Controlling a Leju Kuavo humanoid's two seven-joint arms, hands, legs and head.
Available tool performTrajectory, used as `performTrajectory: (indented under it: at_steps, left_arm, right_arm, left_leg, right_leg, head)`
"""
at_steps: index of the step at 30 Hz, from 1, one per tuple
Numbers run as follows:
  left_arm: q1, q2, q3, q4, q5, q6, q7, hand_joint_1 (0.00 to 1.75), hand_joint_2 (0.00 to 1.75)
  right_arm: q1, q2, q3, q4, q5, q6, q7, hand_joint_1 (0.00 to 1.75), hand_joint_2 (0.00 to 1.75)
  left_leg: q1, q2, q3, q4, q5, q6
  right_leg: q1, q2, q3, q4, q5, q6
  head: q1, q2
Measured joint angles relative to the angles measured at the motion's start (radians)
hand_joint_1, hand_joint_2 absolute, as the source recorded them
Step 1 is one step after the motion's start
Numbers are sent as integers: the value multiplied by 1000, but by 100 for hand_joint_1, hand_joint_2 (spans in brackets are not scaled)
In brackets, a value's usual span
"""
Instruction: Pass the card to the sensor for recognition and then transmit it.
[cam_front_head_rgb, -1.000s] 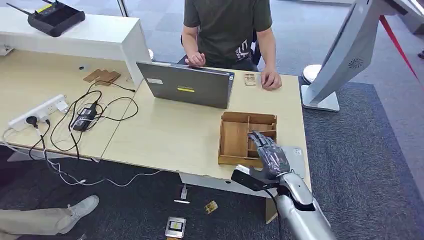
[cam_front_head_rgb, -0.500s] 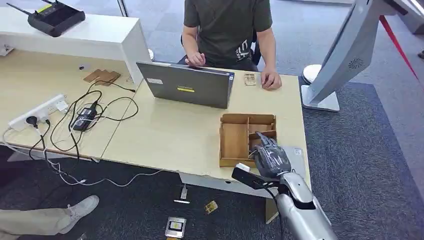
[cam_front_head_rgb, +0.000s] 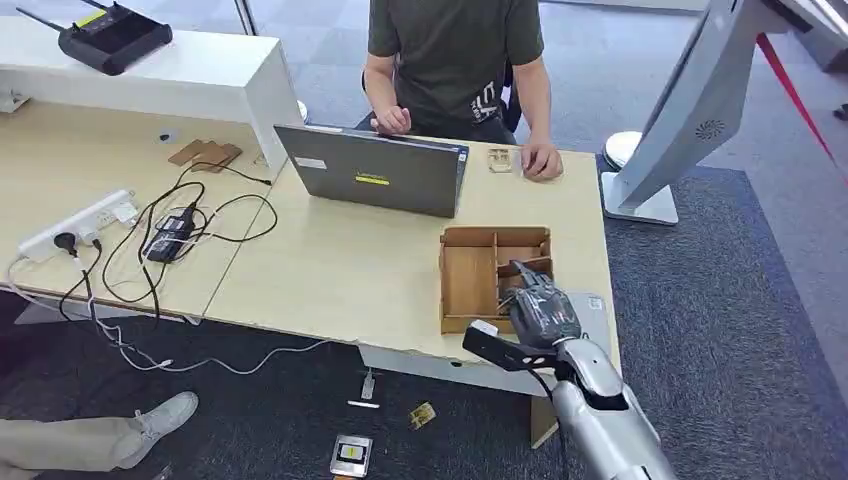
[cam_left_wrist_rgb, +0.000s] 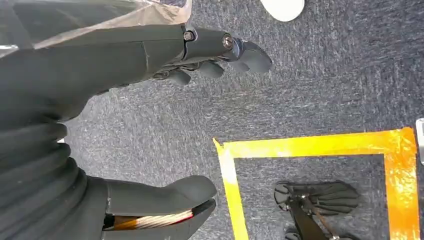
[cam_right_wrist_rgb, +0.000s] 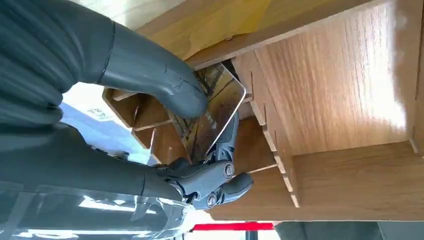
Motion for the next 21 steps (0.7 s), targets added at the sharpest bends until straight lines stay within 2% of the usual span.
performTrajectory:
  at_steps: [6,15,21]
  left_arm:
    - [1,0,-3,0,3,6,-3,0,175]
    - [-2,0,-7,0,3,14,-3,0,175]
    - [-12,0,-13,0,-2,14,-2,0,175]
  right_arm:
    - [0,-3,-31,-110,-14,42,0,175,175]
    - [4,-27,-93,-318,-37,67,-7,175,175]
    - [13,-29,-112,-381,-104,93,-41,175,175]
  left_leg:
    - [0,0,0,0,1,-1]
    - [0,0,0,0,1,-1]
    - [0,0,-1,0,1,-1]
  right_leg:
    - [0,0,0,0,0,0]
    - [0,0,-1,0,0,0]
    - [0,0,-1,0,0,0]
  head:
    - [0,0]
    - [0,0]
    - [0,0]
